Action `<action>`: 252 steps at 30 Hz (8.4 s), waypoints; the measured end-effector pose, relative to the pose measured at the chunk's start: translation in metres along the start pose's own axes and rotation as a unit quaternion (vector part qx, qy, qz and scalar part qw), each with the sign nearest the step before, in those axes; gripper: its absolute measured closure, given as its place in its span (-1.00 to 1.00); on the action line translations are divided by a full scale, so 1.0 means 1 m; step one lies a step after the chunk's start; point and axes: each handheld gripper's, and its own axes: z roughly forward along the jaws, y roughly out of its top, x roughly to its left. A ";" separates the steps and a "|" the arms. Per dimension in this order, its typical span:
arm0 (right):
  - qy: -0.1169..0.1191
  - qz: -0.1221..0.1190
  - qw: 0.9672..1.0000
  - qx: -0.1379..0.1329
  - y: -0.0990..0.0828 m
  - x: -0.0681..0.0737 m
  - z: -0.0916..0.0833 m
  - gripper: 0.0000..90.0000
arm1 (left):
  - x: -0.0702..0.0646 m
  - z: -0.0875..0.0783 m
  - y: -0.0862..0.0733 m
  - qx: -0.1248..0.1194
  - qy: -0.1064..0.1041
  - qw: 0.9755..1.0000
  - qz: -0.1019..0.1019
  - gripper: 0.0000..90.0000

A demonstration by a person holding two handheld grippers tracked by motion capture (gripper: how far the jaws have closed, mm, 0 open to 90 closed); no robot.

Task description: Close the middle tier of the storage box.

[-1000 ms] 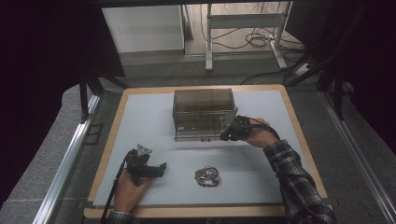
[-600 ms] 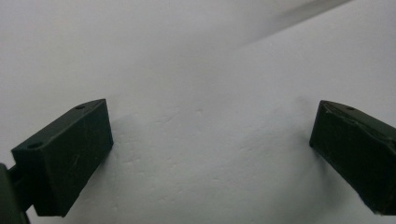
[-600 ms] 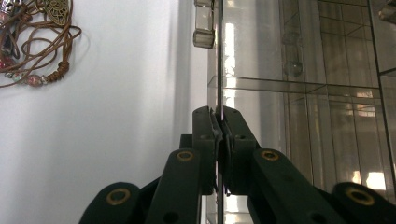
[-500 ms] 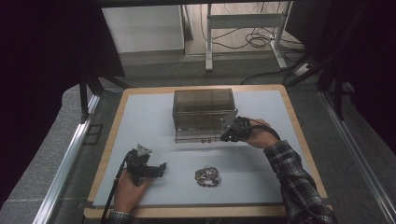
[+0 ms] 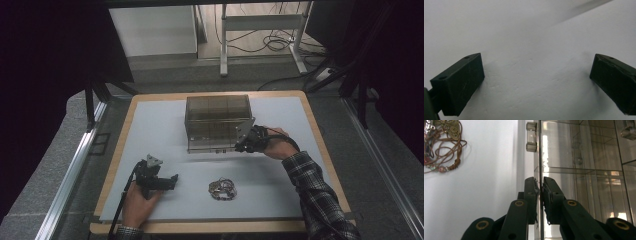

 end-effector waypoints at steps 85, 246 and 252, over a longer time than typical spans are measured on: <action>-0.059 0.172 0.979 -0.088 0.003 0.063 -0.019 0.25 | 0.000 0.000 0.000 -0.002 0.000 1.000 0.001 -1.00; -0.050 0.208 0.965 -0.153 0.027 0.095 -0.016 0.82 | 0.000 0.000 0.000 -0.001 0.000 1.000 -0.002 -1.00; -0.056 0.209 0.964 -0.155 0.027 0.092 -0.019 0.82 | 0.000 0.000 0.000 0.000 0.000 1.000 -0.001 -1.00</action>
